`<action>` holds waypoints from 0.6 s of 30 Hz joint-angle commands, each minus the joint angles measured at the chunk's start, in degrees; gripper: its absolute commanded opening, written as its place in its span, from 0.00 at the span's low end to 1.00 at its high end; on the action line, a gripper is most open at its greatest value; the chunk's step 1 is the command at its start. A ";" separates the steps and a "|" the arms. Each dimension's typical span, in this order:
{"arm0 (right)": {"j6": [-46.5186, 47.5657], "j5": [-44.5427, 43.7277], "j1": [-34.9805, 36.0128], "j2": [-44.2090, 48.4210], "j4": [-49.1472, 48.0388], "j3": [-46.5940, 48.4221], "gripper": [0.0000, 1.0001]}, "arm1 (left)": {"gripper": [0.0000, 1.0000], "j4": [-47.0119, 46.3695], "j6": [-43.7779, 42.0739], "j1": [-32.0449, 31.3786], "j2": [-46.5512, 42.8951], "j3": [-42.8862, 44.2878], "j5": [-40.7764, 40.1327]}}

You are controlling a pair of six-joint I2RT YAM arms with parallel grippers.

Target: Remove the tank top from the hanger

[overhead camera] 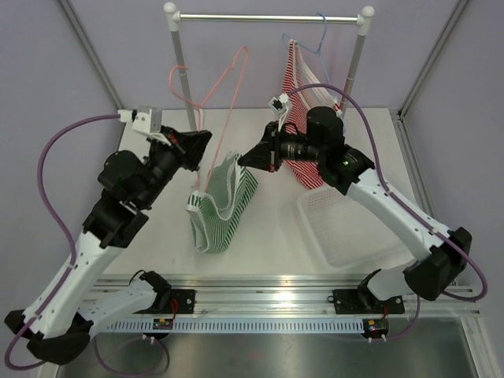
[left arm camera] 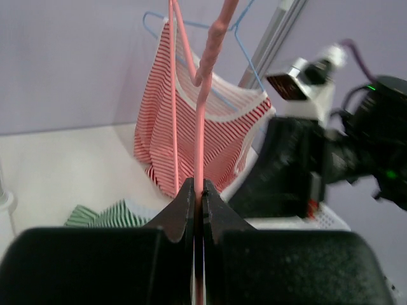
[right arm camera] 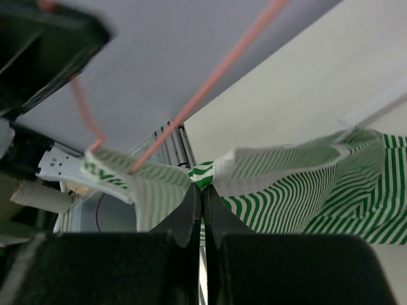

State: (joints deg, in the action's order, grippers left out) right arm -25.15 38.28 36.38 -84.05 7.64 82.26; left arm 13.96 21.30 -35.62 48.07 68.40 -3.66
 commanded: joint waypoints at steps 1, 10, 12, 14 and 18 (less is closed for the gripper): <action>7.38 1.90 3.34 7.74 4.12 -0.26 0.00 | 0.00 -16.05 -2.83 -0.24 6.58 5.68 -2.57; 16.72 -21.35 12.03 11.19 16.62 -6.40 0.00 | 0.00 -10.21 -5.22 -0.24 13.36 15.16 -9.16; 14.35 -24.47 12.31 10.58 15.13 -9.56 0.06 | 0.00 -4.24 -3.82 -0.24 13.10 15.62 -9.35; 13.28 -25.97 12.66 9.35 13.12 -11.76 0.46 | 0.00 -0.26 -2.33 -0.24 11.96 15.18 -10.57; 11.26 -31.33 12.75 8.99 11.61 -13.00 0.99 | 0.00 8.97 -2.05 -0.24 11.86 15.62 -12.42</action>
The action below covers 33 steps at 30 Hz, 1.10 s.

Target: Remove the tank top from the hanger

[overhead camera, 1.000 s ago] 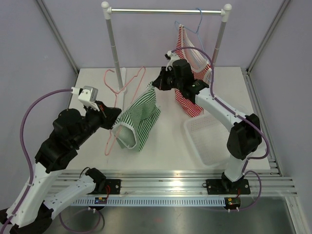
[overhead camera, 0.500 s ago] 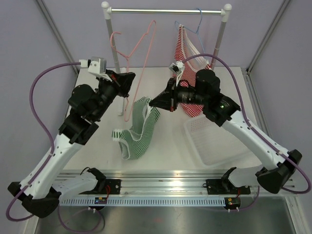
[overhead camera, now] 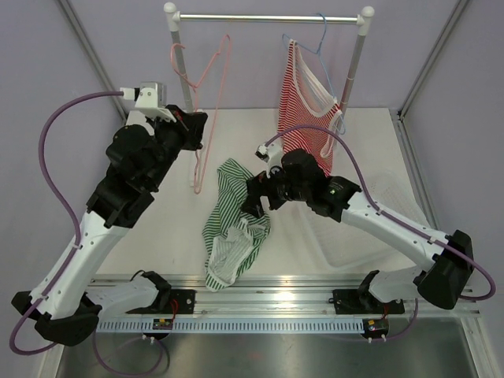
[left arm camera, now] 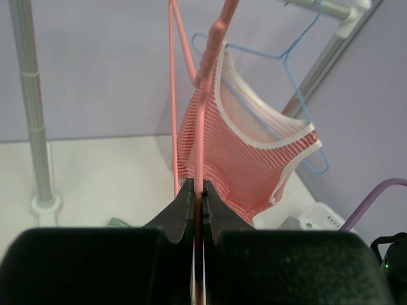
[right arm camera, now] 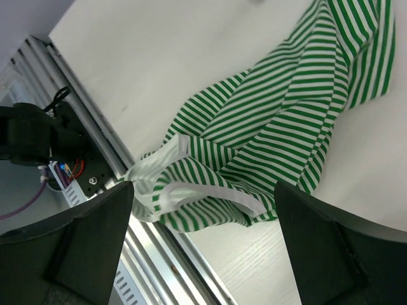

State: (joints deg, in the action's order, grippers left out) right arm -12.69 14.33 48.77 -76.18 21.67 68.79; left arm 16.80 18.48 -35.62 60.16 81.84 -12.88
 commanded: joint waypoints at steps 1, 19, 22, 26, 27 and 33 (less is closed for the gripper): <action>-1.11 -9.99 0.44 1.30 -2.60 0.55 1.00 | 0.00 7.97 -0.36 -0.24 1.00 3.57 -3.46; -2.34 -11.43 0.36 11.23 -3.65 -5.95 1.00 | 0.00 23.90 -5.20 13.11 38.95 51.82 6.12; -2.60 -9.85 0.44 11.67 -3.48 -6.92 1.00 | 0.00 22.67 -4.34 16.36 45.45 58.05 9.01; -3.40 -7.30 0.44 11.85 -5.05 -9.64 0.99 | 0.00 17.42 -3.10 19.09 49.25 59.14 12.53; -3.57 -6.69 0.44 11.76 -5.67 -10.34 1.00 | 0.00 16.87 -3.19 19.09 49.96 59.31 12.53; -4.36 -5.45 0.44 5.80 -9.10 -12.72 0.99 | 0.00 16.87 -3.27 19.09 51.55 57.39 12.62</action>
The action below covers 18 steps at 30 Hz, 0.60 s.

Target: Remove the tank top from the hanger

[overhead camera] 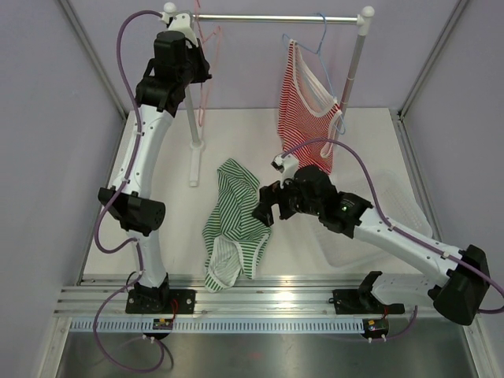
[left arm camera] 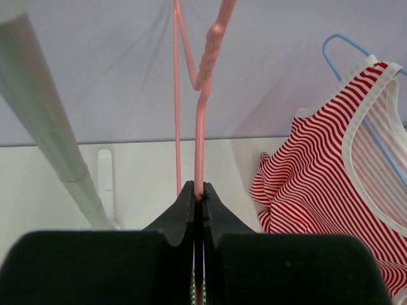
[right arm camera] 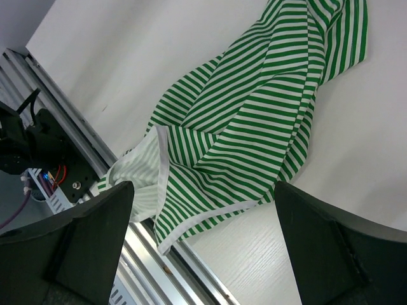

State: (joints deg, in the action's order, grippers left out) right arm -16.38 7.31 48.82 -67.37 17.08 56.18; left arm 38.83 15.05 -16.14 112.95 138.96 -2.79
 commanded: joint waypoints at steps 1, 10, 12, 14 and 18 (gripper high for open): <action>-0.58 1.48 0.31 -4.16 -4.51 0.67 1.00 | 0.00 -4.56 -0.37 -0.38 -1.15 0.18 2.44; 2.23 -1.85 2.86 -18.04 -3.90 7.62 0.99 | 0.64 -1.04 -0.90 -0.38 -4.30 0.44 1.82; 2.84 -4.13 3.91 -22.52 -2.24 10.86 1.00 | 0.78 0.01 -0.37 -0.38 -5.36 0.44 1.65; 3.55 -5.98 4.62 -27.17 -0.91 13.15 1.00 | 0.96 1.24 0.15 -0.38 -7.12 -0.26 1.64; 4.78 -10.02 6.90 -34.65 3.12 19.30 1.00 | 0.99 3.62 1.38 -0.38 -11.16 -2.80 1.82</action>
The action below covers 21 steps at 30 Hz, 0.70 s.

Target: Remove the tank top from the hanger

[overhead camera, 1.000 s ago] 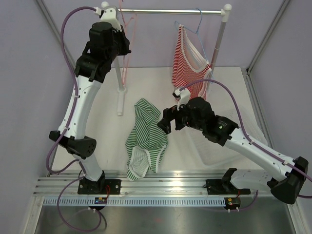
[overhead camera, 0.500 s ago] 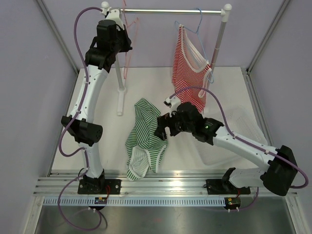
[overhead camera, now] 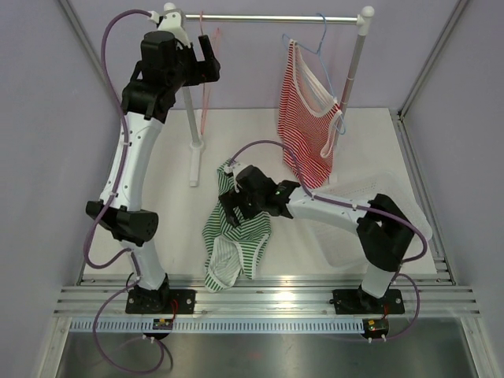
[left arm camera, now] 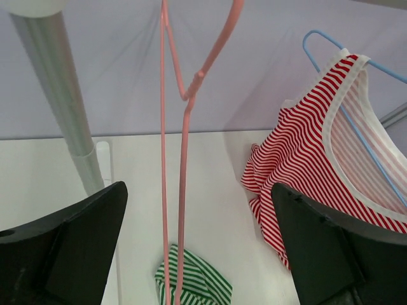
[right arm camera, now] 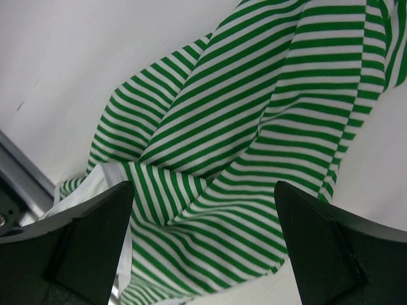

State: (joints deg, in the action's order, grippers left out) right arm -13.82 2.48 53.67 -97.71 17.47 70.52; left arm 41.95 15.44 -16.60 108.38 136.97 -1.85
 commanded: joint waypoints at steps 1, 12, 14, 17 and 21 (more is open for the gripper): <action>2.92 -6.16 2.49 -5.72 3.26 5.67 1.00 | 0.99 0.67 1.78 0.08 -7.73 -2.30 0.79; 2.14 -15.66 4.60 -19.18 2.57 7.09 0.85 | 0.99 0.41 6.70 -0.01 -29.17 -24.27 2.82; 2.14 -15.84 4.51 -19.88 2.04 6.65 0.63 | 0.99 0.85 7.14 -0.01 -34.01 -27.00 2.03; 1.96 -16.63 4.51 -18.92 0.63 5.25 0.25 | 0.99 -1.16 8.55 -0.01 -41.82 -37.35 0.53; 3.45 -18.47 4.51 -12.70 -0.43 3.92 0.00 | 0.99 -5.82 11.09 -0.10 -51.59 -51.25 0.35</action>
State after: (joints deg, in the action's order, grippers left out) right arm -11.53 -12.03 58.04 -114.69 17.23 76.12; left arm 41.04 23.88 -16.60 60.60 90.61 -1.02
